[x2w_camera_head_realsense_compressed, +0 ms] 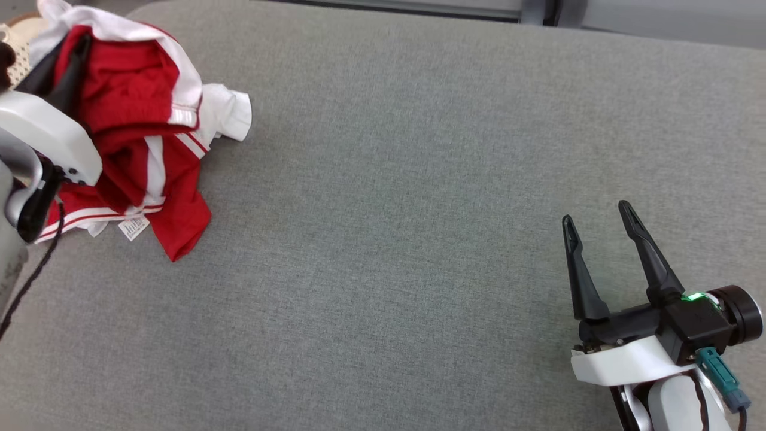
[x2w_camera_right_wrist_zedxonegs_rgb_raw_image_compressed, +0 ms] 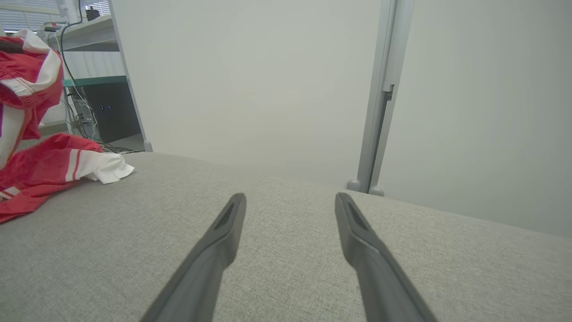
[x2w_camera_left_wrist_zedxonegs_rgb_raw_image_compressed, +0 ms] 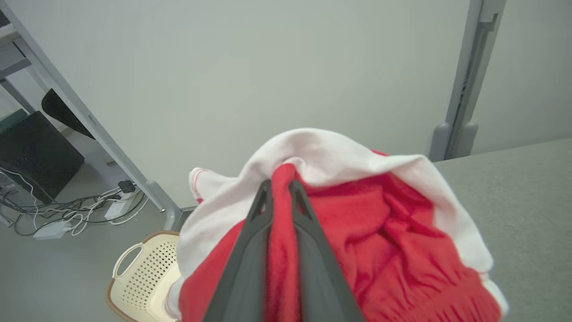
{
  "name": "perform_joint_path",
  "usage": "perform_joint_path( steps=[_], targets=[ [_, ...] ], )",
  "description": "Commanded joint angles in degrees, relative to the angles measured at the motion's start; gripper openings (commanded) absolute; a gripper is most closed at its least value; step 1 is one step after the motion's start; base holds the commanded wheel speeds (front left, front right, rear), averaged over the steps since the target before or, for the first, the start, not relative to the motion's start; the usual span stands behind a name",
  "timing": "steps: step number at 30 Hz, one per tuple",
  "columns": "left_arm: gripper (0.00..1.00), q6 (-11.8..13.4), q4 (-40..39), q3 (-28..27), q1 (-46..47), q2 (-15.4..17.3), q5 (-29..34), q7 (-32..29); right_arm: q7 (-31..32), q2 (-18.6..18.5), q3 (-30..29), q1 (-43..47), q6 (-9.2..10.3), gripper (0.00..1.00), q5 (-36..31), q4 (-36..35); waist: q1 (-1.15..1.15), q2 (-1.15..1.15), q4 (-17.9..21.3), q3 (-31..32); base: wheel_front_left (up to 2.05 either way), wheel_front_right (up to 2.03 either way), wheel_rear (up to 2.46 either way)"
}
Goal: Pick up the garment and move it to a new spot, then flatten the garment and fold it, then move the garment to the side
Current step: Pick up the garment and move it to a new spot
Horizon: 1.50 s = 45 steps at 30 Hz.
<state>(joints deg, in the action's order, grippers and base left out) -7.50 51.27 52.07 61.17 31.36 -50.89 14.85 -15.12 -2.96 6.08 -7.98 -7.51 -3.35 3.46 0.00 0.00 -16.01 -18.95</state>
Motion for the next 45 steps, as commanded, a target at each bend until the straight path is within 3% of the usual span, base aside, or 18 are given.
perform_joint_path(
  steps=[1,15,25,34,40,45],
  targets=[
    [0.0,0.0,-0.5,-0.4,0.9,0.4,0.3,0.4,-0.1,-0.1,-0.2,0.6,0.04,1.0,0.4,0.2,0.0,0.0,0.6,1.4,0.0,0.0,0.0],
    [0.0,0.9,-11.2,-3.6,0.1,4.5,1.8,0.4,-0.1,0.0,0.7,2.9,0.04,1.0,5.4,0.0,0.0,0.0,6.3,6.8,0.0,0.0,0.0],
    [0.0,2.3,-23.0,-3.0,-1.6,4.7,0.4,-2.1,-0.1,0.0,0.2,1.0,0.04,1.0,8.6,-1.6,0.0,0.0,16.0,7.6,0.0,0.0,0.0],
    [0.0,3.7,-31.2,2.5,-3.7,-0.1,2.9,-5.9,-0.1,0.0,-0.7,0.0,0.03,1.0,11.6,-2.6,0.0,0.0,28.0,5.6,0.0,0.0,0.0],
    [0.0,2.0,-28.6,8.6,-2.0,-4.2,7.6,-6.8,-0.1,0.0,-1.7,0.0,0.03,1.0,12.4,-3.9,0.0,0.0,32.3,2.5,0.0,0.0,0.0],
    [0.0,1.0,-21.5,14.7,-1.3,-8.6,11.7,-7.1,-0.1,0.1,-2.6,-0.5,0.03,1.0,12.8,-4.3,0.0,0.0,34.9,-1.1,0.0,0.0,0.0]
  ],
)
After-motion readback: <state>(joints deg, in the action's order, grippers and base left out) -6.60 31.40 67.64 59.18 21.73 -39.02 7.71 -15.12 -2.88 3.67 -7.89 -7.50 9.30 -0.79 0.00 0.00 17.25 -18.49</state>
